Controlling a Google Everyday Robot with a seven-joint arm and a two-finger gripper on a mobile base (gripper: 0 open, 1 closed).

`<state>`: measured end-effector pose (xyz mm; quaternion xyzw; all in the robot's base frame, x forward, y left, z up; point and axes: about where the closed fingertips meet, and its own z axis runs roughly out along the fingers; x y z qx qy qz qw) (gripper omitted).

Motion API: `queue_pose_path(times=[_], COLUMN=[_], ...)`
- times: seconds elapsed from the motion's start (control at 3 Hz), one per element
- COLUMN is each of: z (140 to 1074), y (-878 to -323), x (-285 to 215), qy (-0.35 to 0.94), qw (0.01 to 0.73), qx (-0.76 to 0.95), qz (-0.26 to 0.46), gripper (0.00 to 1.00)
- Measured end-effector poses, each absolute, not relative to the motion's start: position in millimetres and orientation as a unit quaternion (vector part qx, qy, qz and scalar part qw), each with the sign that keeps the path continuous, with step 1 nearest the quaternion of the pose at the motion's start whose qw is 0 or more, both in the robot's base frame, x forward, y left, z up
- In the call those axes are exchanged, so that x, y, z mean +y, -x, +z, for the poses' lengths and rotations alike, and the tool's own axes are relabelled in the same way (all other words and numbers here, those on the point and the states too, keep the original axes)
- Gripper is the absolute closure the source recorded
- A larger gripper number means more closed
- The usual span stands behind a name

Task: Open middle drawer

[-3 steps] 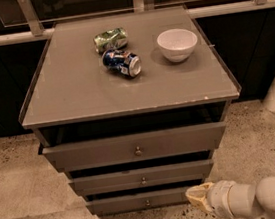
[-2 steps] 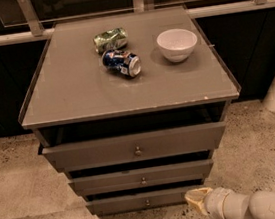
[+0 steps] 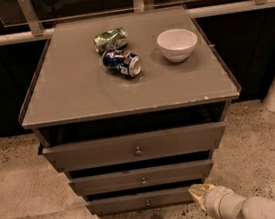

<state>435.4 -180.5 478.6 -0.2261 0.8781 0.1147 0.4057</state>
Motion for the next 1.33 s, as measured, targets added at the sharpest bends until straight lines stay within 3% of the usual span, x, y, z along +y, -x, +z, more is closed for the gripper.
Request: queue_pose_path(times=[1.33], z=[469], y=[-536], x=[-185], qy=[0.268], qw=[0.476], qx=[0.831], qz=[0.103], gripper=[1.0])
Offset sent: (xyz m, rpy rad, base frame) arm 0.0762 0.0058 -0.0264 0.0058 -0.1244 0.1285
